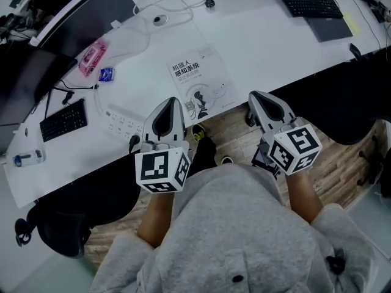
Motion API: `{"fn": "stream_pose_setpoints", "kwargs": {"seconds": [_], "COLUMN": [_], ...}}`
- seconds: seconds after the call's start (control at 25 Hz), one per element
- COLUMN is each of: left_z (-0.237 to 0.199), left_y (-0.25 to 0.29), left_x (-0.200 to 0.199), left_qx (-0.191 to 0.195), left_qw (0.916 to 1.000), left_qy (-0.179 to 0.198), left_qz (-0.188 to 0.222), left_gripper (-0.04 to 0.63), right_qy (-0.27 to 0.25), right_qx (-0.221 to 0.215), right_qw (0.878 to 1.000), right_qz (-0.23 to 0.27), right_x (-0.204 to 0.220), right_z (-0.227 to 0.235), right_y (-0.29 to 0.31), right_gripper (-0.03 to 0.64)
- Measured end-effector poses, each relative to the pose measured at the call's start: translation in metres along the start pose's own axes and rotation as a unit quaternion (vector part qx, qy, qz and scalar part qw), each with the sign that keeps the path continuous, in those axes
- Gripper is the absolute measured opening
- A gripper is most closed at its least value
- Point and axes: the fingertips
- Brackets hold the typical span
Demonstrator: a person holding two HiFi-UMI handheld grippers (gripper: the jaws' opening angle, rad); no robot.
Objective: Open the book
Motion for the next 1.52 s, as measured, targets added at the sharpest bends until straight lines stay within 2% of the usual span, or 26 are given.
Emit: {"fn": "stream_pose_setpoints", "kwargs": {"seconds": [0.28, 0.6, 0.92, 1.12, 1.2, 1.28, 1.52], "left_z": [-0.017, -0.027, -0.039, -0.041, -0.041, -0.04, -0.034], "left_y": [0.024, 0.047, 0.067, 0.076, 0.08, 0.083, 0.088], "left_x": [0.0, 0.016, 0.044, 0.065, 0.078, 0.091, 0.128], "left_qx": [0.016, 0.035, 0.046, 0.052, 0.055, 0.059, 0.07], "left_qw": [0.9998, 0.9985, 0.9953, 0.9921, 0.9902, 0.9879, 0.9801], "left_qy": [-0.001, -0.007, -0.01, -0.009, -0.009, -0.009, -0.01], "left_qz": [-0.011, -0.042, -0.085, -0.113, -0.128, -0.143, -0.186], "left_gripper": [0.011, 0.011, 0.011, 0.011, 0.011, 0.011, 0.011], "right_qy": [-0.003, 0.007, 0.061, 0.091, 0.102, 0.112, 0.138], "right_qx": [0.022, 0.034, 0.052, 0.049, 0.05, 0.051, 0.055], "right_qw": [1.0, 0.998, 0.991, 0.986, 0.983, 0.98, 0.971], "right_qz": [-0.013, -0.05, -0.107, -0.133, -0.145, -0.157, -0.188], "right_x": [0.004, 0.027, 0.076, 0.103, 0.114, 0.126, 0.16], "right_z": [0.009, 0.021, 0.045, 0.05, 0.052, 0.053, 0.056], "right_y": [0.019, 0.036, 0.048, 0.048, 0.048, 0.047, 0.043], "right_gripper": [0.026, 0.026, 0.028, 0.035, 0.056, 0.113, 0.121]}}
Point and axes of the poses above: the fingertips, and each gripper's own axes: y forward along the fingers, z to its right, x out of its underside, and after that the axes turned 8 degrees about z, right-handed
